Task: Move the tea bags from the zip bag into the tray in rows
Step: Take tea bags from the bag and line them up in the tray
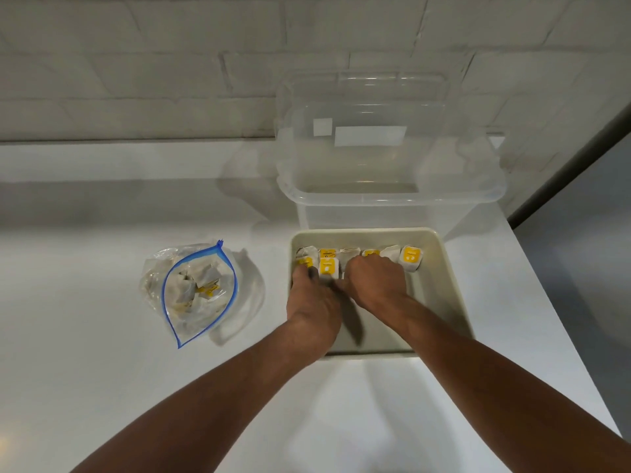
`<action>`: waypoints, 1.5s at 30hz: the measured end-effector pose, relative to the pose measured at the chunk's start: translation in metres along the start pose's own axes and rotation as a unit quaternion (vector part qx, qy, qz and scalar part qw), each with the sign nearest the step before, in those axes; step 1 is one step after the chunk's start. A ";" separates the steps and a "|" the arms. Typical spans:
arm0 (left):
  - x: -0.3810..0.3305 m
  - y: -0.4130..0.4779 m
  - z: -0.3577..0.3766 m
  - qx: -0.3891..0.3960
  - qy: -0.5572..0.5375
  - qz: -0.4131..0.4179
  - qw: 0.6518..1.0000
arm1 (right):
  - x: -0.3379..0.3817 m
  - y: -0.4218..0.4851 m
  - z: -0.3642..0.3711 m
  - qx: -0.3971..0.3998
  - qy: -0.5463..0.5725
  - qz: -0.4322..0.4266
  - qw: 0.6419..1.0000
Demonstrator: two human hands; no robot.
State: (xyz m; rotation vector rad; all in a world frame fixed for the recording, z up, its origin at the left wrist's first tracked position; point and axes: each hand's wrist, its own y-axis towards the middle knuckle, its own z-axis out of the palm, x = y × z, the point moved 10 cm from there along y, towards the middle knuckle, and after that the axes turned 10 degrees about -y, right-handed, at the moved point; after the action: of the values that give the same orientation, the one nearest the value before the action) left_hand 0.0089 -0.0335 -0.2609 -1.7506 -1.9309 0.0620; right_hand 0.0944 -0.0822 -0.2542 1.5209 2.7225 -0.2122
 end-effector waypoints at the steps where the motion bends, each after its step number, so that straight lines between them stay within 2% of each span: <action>1: 0.003 0.001 0.001 -0.005 -0.015 -0.013 1.000 | -0.001 0.001 0.000 -0.004 0.004 0.006 1.000; 4: -0.005 0.003 0.004 0.022 0.044 0.021 0.999 | -0.004 0.002 0.002 0.003 0.006 0.020 1.000; 10: -0.011 -0.008 -0.015 0.025 0.023 0.042 0.999 | -0.009 0.004 0.002 0.017 0.035 0.040 0.998; 15: -0.006 -0.025 -0.043 -0.017 -0.049 0.052 0.997 | -0.009 0.000 -0.005 0.019 0.039 0.023 0.999; 18: 0.011 -0.030 -0.066 -0.074 -0.137 0.038 0.987 | -0.010 -0.007 -0.014 0.025 0.075 0.004 0.997; 23: 0.030 -0.030 -0.082 -0.133 -0.155 0.030 0.978 | -0.011 -0.017 -0.033 0.007 0.099 0.020 0.995; 26: 0.050 -0.033 -0.085 -0.163 -0.215 0.021 0.963 | -0.003 -0.022 -0.038 0.028 0.126 -0.030 0.991; 29: 0.083 -0.042 -0.083 -0.191 -0.291 0.025 0.937 | 0.009 -0.032 -0.049 0.060 0.212 -0.073 0.973; 33: 0.143 -0.064 -0.062 -0.158 -0.403 0.040 0.900 | 0.037 -0.042 -0.085 0.040 0.270 -0.098 0.957; 36: 0.190 -0.083 -0.036 -0.161 -0.448 0.005 0.879 | 0.074 -0.045 -0.108 0.025 0.288 -0.126 0.949; 38: 0.211 -0.088 -0.012 -0.163 -0.442 -0.029 0.881 | 0.101 -0.044 -0.115 0.021 0.297 -0.140 0.944; 41: 0.225 -0.087 0.027 -0.142 -0.383 -0.064 0.911 | 0.149 -0.041 -0.114 0.018 0.300 -0.159 0.940; 45: 0.231 -0.081 0.059 -0.150 -0.334 -0.078 0.927 | 0.209 -0.032 -0.077 0.077 0.238 -0.175 0.952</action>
State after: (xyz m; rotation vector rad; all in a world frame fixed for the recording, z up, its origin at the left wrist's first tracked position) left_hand -0.0939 0.1883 -0.2007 -1.9217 -2.6814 0.3651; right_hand -0.0386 0.0877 -0.1907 1.2346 3.4278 -0.0645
